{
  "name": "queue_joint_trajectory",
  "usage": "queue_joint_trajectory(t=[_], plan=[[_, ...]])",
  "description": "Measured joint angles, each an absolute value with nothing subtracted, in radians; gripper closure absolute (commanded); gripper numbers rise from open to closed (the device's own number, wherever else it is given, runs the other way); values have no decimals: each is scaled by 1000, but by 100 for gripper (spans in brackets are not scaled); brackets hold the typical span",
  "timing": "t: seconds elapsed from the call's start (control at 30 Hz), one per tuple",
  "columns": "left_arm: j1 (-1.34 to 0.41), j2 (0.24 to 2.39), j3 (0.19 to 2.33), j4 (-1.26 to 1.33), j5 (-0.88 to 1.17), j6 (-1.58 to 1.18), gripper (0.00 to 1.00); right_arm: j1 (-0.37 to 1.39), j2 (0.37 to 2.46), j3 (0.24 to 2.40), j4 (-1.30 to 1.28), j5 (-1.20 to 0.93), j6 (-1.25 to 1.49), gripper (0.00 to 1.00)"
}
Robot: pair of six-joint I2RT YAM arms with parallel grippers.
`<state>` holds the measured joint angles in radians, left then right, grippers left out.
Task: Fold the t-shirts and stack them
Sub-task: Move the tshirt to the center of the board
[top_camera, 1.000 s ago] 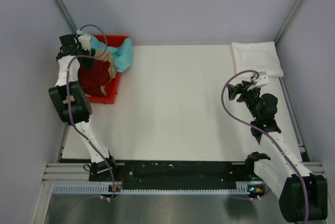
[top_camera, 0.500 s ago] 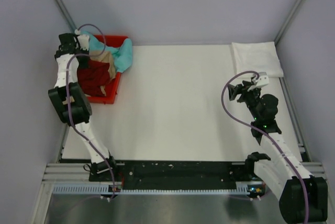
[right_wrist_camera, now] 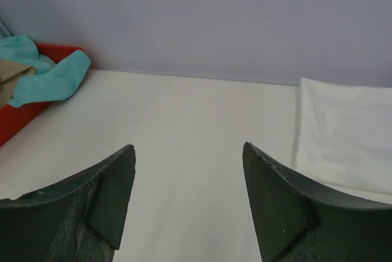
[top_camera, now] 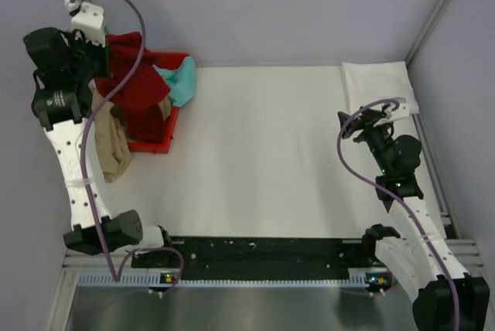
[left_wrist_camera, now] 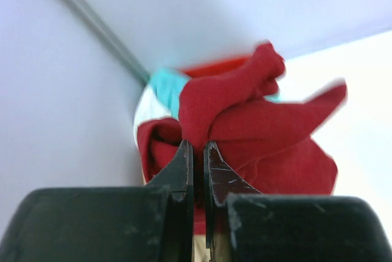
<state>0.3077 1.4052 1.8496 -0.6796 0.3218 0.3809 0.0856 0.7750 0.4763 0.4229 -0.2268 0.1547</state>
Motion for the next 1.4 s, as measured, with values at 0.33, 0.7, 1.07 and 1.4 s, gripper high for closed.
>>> queue_joint_trajectory(t=[0.33,0.7,1.07,1.4], plan=[[21,1322,2098,-878,542,389,100,91,768,552,341,-244,242,32],[-516,1641,1866,-932,530,427,53,92,775,620,162,-223,266,31],[-518,1932,1911,-991,530,443,22,95,829,722,-93,-201,236,35],[-76,1811,1688,-896,487,450,29,294,1085,776,-204,-178,176,48]])
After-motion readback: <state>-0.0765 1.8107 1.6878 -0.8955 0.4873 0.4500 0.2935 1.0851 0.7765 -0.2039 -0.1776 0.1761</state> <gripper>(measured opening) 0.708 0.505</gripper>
